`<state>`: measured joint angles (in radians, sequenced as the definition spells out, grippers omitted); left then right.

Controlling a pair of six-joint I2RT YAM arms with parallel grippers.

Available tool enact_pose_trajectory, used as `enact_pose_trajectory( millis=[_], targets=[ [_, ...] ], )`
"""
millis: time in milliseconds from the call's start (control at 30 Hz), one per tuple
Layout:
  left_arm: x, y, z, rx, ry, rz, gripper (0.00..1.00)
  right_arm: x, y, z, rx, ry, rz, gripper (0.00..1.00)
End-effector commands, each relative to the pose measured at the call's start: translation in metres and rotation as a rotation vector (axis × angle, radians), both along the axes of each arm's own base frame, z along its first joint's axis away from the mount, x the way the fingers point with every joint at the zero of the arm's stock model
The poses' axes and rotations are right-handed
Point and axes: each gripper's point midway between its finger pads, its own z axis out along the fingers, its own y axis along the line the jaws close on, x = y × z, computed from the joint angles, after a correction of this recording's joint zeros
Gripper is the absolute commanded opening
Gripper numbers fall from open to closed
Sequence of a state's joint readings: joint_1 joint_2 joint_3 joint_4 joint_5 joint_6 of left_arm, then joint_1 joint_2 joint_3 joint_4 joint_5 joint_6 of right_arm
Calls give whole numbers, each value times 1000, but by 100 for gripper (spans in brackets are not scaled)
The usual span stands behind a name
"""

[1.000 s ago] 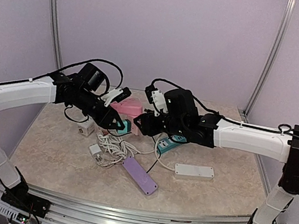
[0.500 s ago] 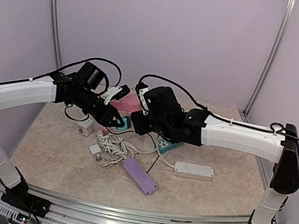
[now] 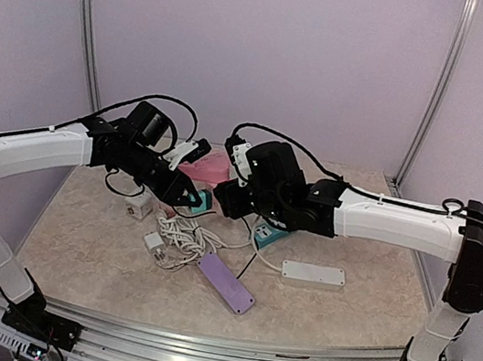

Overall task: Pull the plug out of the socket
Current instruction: Remove the plug from the socket.

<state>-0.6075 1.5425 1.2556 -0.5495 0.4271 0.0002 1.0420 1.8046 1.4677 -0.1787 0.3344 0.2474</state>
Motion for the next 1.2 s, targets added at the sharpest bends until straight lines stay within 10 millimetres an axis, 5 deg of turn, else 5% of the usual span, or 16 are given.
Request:
enact_pose_trajectory(
  millis=[0,433,800,1167],
  targets=[
    [8,4,18,-25,-33,20,0,-14,9,66,210,-64,178,0],
    [23,22,16,29,-74,84,0,-39,19,79,338,-21,398,0],
    [19,16,20,-15,-53,60,0,-2,7,52,44,-118,43,0],
    [19,16,22,-24,-58,57,0,9,-3,45,-91,-170,-119,0]
  ],
)
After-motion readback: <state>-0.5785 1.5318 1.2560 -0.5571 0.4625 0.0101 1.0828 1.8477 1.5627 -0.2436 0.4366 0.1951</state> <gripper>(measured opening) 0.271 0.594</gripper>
